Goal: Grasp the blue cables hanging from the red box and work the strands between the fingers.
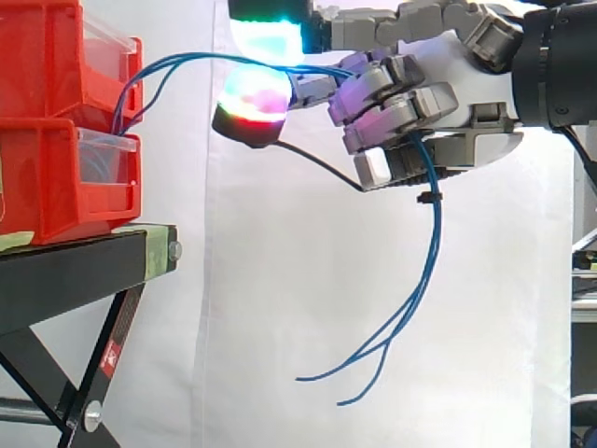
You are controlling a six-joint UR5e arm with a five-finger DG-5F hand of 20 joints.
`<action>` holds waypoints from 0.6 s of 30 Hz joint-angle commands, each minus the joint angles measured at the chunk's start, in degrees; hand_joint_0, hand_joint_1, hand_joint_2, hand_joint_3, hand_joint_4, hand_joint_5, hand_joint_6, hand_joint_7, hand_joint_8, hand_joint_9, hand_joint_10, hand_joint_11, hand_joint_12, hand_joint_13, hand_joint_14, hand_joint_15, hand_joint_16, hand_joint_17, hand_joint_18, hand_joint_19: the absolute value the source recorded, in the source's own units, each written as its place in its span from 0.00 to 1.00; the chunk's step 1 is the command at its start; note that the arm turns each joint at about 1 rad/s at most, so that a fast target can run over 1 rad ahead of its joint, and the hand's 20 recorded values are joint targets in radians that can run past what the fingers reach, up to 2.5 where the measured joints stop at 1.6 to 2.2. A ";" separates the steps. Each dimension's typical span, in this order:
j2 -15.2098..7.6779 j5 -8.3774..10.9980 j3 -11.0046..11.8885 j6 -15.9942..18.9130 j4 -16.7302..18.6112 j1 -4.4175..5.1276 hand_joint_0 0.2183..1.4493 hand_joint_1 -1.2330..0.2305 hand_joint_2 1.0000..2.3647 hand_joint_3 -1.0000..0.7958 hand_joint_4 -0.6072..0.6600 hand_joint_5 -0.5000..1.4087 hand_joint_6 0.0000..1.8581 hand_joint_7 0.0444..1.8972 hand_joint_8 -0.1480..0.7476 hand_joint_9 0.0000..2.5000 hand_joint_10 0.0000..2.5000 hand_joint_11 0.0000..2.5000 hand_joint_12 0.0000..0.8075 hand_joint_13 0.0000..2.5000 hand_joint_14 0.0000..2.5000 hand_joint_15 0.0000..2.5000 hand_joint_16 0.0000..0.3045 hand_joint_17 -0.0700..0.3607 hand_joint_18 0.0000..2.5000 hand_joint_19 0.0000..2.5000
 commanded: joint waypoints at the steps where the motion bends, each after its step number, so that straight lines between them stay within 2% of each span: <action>1: -0.06 0.00 -0.45 -0.25 1.26 0.15 0.72 0.32 0.01 0.55 0.51 0.31 0.66 0.41 0.71 0.51 1.00 0.98 0.80 0.71 1.00 0.56 0.81 0.59 0.97 0.20; 5: 0.03 -0.36 -0.45 -0.43 1.44 0.15 0.74 0.32 0.01 0.55 0.50 0.33 0.63 0.42 0.71 0.51 1.00 0.98 0.80 0.71 1.00 0.56 0.81 0.59 0.97 0.20; 9: -0.06 -0.36 -0.45 -0.43 1.44 0.15 0.73 0.33 0.00 0.54 0.49 0.37 0.56 0.45 0.71 0.51 1.00 0.98 0.80 0.71 1.00 0.56 0.81 0.59 0.97 0.20; 13: -0.06 -0.44 -0.45 -0.78 1.61 0.15 0.74 0.33 0.00 0.53 0.48 0.38 0.55 0.46 0.71 0.51 1.00 0.98 0.80 0.71 1.00 0.56 0.81 0.59 0.97 0.20; 18: -0.06 -0.44 -0.45 -1.48 3.64 -0.37 0.76 0.33 0.01 0.47 0.45 0.36 0.55 0.47 0.71 0.51 1.00 0.98 0.80 0.71 1.00 0.56 0.81 0.59 0.97 0.20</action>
